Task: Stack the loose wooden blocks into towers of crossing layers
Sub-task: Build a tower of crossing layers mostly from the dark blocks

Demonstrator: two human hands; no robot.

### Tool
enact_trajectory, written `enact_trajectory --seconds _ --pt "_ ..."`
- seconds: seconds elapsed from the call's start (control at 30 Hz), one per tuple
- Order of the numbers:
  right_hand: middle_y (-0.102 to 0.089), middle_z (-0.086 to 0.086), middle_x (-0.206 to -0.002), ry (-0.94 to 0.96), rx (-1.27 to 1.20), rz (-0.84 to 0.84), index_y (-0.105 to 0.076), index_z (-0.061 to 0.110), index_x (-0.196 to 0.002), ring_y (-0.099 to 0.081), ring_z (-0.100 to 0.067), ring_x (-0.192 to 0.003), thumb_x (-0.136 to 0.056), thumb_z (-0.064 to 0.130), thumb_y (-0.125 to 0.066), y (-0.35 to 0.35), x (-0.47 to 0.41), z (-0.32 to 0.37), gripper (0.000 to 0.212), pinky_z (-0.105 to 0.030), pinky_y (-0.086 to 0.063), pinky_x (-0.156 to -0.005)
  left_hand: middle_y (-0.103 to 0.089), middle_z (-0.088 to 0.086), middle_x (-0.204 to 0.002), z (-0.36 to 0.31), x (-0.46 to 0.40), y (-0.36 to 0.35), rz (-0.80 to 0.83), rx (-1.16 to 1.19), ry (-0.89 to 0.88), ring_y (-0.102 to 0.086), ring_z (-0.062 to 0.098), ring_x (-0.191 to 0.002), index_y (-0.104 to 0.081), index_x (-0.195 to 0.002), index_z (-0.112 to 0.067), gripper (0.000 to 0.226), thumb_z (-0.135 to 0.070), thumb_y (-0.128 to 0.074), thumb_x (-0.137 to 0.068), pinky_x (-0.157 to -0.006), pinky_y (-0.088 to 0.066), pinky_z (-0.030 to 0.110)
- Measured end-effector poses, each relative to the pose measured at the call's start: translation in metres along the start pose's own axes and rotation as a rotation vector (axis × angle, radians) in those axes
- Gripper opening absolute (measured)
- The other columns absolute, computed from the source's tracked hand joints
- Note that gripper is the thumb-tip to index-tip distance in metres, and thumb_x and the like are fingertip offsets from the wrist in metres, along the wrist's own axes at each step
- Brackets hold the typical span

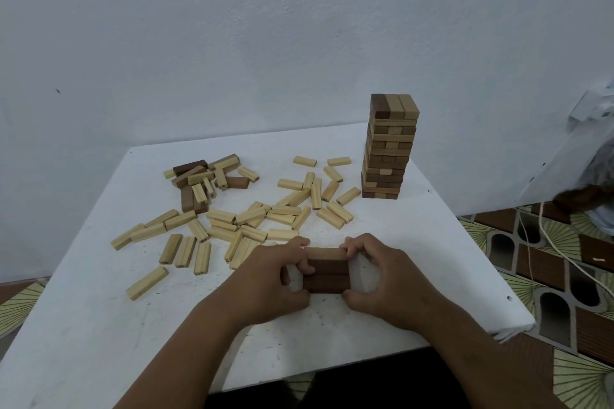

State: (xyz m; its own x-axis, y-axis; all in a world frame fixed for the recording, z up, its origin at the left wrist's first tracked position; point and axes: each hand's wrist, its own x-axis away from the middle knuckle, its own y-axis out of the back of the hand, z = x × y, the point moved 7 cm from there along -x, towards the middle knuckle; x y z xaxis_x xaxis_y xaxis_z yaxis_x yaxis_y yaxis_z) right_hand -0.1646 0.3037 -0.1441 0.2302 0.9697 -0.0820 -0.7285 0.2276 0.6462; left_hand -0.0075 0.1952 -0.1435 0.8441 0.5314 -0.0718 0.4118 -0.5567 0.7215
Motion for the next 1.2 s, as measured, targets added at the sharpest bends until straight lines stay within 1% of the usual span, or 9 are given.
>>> enact_trajectory --seconds 0.23,0.43,0.53,0.6,0.73,0.8,0.9,1.0,1.2 --pt "-0.061 0.02 -0.115 -0.007 -0.058 -0.01 -0.046 0.04 -0.1 -0.059 -0.005 -0.108 -0.065 0.037 -0.079 0.002 -0.001 0.002 0.048 -0.034 -0.054 -0.088 -0.068 -0.015 -0.111 -0.004 -0.001 0.004 -0.046 0.024 -0.03 -0.057 0.008 -0.066 -0.067 -0.084 -0.03 0.028 -0.019 -0.082 -0.062 -0.063 -0.052 0.025" --pt "-0.062 0.022 -0.119 -0.039 -0.199 -0.046 -0.048 0.043 -0.1 -0.054 0.003 -0.12 -0.067 0.025 -0.083 0.019 -0.008 -0.001 0.051 -0.028 -0.048 -0.102 -0.072 -0.008 -0.1 -0.012 -0.009 0.018 -0.131 0.174 0.043 -0.058 0.013 -0.057 -0.053 -0.092 -0.035 0.046 -0.015 -0.085 -0.065 -0.055 -0.048 0.023" --pt "-0.062 0.019 -0.122 0.009 -0.225 -0.16 -0.049 0.04 -0.105 -0.058 -0.007 -0.114 -0.067 0.032 -0.08 0.043 -0.012 0.014 0.05 -0.031 -0.055 -0.086 -0.071 -0.013 -0.111 -0.028 -0.021 0.031 -0.185 0.345 0.058 -0.056 0.017 -0.057 -0.044 -0.099 -0.032 0.054 -0.009 -0.084 -0.071 -0.054 -0.045 0.027" --pt "-0.063 0.018 -0.121 0.046 -0.24 -0.252 -0.049 0.04 -0.108 -0.06 -0.013 -0.105 -0.068 0.029 -0.08 0.064 -0.013 0.027 0.052 -0.031 -0.054 -0.074 -0.068 -0.016 -0.118 -0.046 -0.03 0.042 -0.224 0.473 0.029 -0.054 0.019 -0.061 -0.041 -0.103 -0.028 0.057 -0.008 -0.083 -0.07 -0.056 -0.044 0.029" --pt "-0.065 0.019 -0.118 0.123 -0.252 -0.34 -0.047 0.042 -0.108 -0.057 -0.013 -0.092 -0.077 0.007 -0.08 0.105 -0.022 0.051 0.058 -0.026 -0.048 -0.071 -0.067 -0.012 -0.124 -0.082 -0.053 0.066 -0.263 0.555 -0.052 -0.05 0.024 -0.073 -0.037 -0.109 -0.034 0.061 -0.02 -0.078 -0.067 -0.07 -0.048 0.037" --pt "-0.064 0.021 -0.12 0.144 -0.284 -0.367 -0.047 0.036 -0.111 -0.056 -0.012 -0.094 -0.078 0.003 -0.078 0.125 -0.029 0.056 0.056 -0.028 -0.045 -0.076 -0.066 -0.015 -0.126 -0.094 -0.067 0.076 -0.284 0.53 -0.09 -0.059 0.015 -0.094 -0.035 -0.111 -0.036 0.06 -0.015 -0.076 -0.072 -0.085 -0.051 0.037" --pt "-0.063 0.025 -0.124 0.167 -0.269 -0.387 -0.046 0.038 -0.111 -0.056 -0.011 -0.112 -0.08 0.004 -0.076 0.151 -0.043 0.062 0.055 -0.032 -0.039 -0.083 -0.065 -0.019 -0.126 -0.106 -0.092 0.085 -0.31 0.476 -0.119 -0.052 0.006 -0.126 -0.035 -0.114 -0.03 0.06 -0.009 -0.077 -0.077 -0.101 -0.04 0.029" --pt "-0.063 0.028 -0.123 0.15 -0.253 -0.381 -0.045 0.036 -0.112 -0.051 0.0 -0.122 -0.083 0.004 -0.073 0.172 -0.062 0.058 0.051 -0.03 -0.036 -0.093 -0.066 -0.024 -0.122 -0.112 -0.119 0.089 -0.352 0.444 -0.11 -0.043 -0.01 -0.128 -0.038 -0.115 -0.029 0.056 -0.008 -0.077 -0.08 -0.093 -0.034 0.011" --pt "-0.06 0.03 -0.125 0.071 -0.209 -0.37 -0.044 0.038 -0.116 -0.05 0.003 -0.12 -0.086 0.014 -0.073 0.204 -0.096 0.032 0.048 -0.033 -0.036 -0.102 -0.063 -0.027 -0.124 -0.112 -0.176 0.083 -0.326 0.419 -0.092 -0.038 -0.009 -0.132 -0.036 -0.115 -0.035 0.053 -0.016 -0.075 -0.084 -0.094 -0.029 0.015"
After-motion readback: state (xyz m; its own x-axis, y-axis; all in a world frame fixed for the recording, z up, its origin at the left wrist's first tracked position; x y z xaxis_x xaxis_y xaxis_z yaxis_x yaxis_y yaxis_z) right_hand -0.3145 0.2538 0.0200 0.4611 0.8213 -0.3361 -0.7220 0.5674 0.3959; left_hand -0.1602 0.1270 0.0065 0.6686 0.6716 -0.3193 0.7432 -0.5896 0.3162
